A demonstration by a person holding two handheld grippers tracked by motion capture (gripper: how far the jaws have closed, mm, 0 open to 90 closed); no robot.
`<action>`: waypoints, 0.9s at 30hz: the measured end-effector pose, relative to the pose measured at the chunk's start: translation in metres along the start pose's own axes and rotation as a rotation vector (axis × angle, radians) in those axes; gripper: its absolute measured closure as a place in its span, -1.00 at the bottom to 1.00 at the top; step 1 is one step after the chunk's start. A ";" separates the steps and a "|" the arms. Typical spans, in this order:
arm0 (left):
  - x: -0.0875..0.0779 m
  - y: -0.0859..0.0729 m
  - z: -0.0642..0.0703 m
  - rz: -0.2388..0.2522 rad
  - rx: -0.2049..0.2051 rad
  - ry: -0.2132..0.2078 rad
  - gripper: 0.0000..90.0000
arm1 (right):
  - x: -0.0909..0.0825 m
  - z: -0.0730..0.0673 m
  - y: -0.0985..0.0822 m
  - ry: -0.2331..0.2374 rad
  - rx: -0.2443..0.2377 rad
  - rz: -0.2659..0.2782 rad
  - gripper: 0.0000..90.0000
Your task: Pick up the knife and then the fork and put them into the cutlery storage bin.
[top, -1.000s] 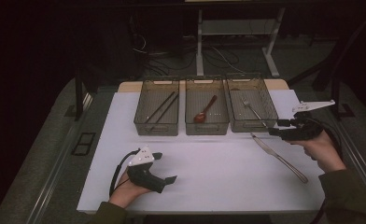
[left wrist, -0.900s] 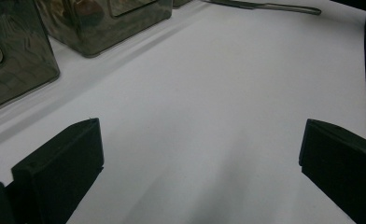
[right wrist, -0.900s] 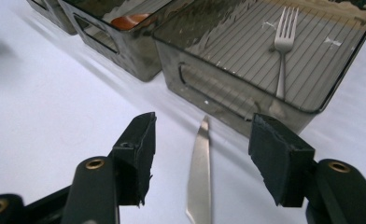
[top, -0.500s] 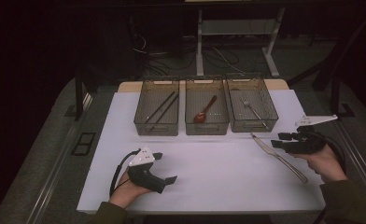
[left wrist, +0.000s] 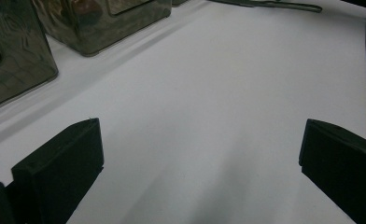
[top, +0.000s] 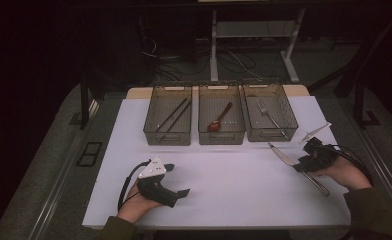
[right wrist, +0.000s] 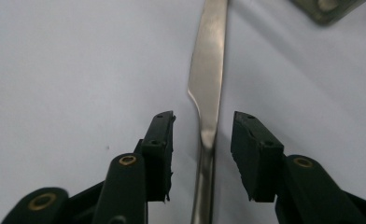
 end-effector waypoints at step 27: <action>0.000 0.000 0.001 -0.006 0.004 -0.006 -1.00 | 0.016 0.004 0.002 0.015 -0.056 -0.282 0.70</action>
Point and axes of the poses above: each handheld gripper's, and its own axes: x roughly forward along the jaws, y roughly out of its top, z roughly to its right, the point moved 4 cm from there along x, roughly forward along the jaws, and after that the axes turned 13 degrees about z, right-handed, at the moved point
